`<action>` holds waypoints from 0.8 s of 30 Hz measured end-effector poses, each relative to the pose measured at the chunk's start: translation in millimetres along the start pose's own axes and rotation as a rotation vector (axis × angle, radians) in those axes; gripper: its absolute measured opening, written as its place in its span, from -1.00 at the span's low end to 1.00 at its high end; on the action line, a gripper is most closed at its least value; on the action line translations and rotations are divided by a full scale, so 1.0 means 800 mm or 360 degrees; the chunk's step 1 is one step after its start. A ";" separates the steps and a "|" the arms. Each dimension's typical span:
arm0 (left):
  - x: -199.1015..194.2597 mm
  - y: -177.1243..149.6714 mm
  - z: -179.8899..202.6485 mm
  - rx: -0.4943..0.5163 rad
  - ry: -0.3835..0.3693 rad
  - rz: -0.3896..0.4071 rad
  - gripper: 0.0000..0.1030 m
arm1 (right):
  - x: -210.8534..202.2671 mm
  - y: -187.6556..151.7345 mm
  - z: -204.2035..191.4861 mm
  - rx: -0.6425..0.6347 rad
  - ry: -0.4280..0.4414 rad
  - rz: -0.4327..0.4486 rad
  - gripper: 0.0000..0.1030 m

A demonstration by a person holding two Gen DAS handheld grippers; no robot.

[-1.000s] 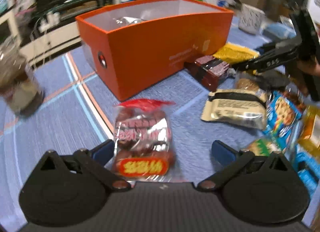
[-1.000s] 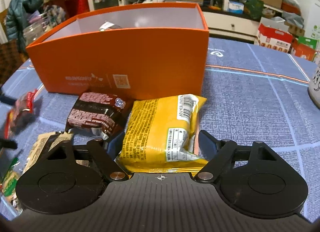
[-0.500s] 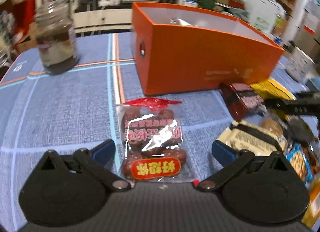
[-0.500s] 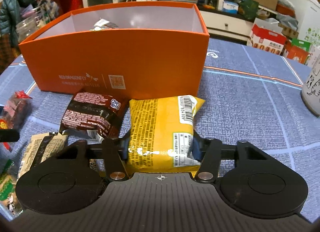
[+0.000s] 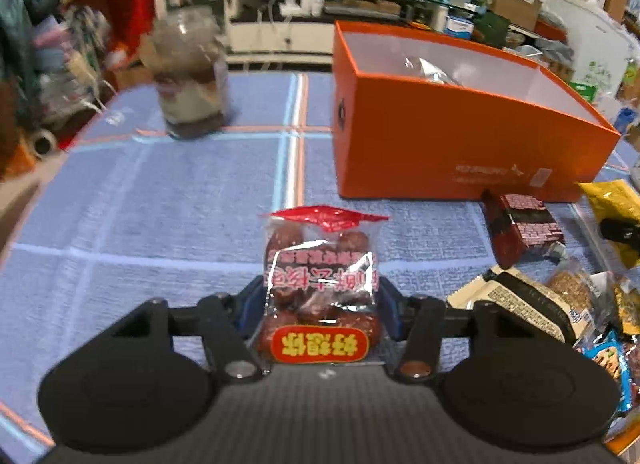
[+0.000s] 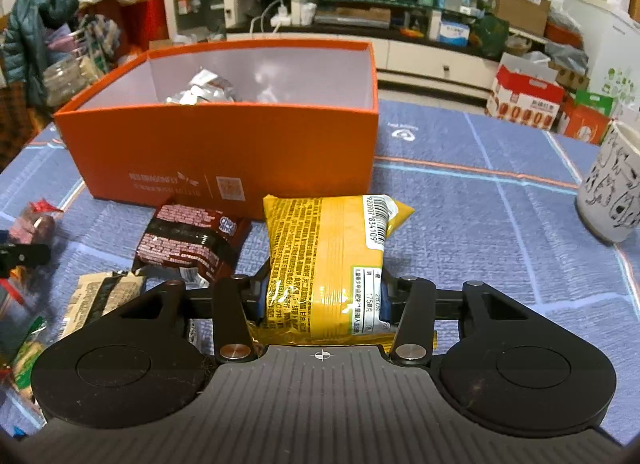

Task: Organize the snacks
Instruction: 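Grasp the red-labelled date bag with the left tool while the right tool grasps the yellow bag, then carry both bags over the orange box and open both tools to drop them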

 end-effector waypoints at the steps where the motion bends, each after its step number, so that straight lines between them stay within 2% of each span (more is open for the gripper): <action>1: -0.007 0.001 0.001 0.0012 0.0029 0.0026 0.04 | -0.006 0.000 -0.001 -0.0010 -0.0003 0.0014 -0.36; 9: -0.052 0.014 0.003 0.0023 0.0181 0.0171 0.04 | -0.053 0.003 -0.001 -0.0028 0.0009 0.0114 -0.36; 15: -0.076 0.019 0.008 0.0024 0.0213 0.0241 0.05 | -0.086 0.017 -0.011 -0.0020 0.0053 0.0243 -0.36; 24: -0.097 0.044 0.032 -0.0032 0.0197 0.0307 0.05 | -0.097 0.026 -0.032 -0.0052 0.0080 0.0302 -0.36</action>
Point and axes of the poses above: each gripper's, at about its wrist camera, not at the fingertips, and x roughly the way its jaws point, z to its right, y to its top, the point moved 2 cm from there along x, roughly the way its jaws point, and after that the axes turned 13 degrees about y, right-handed, at the moved point
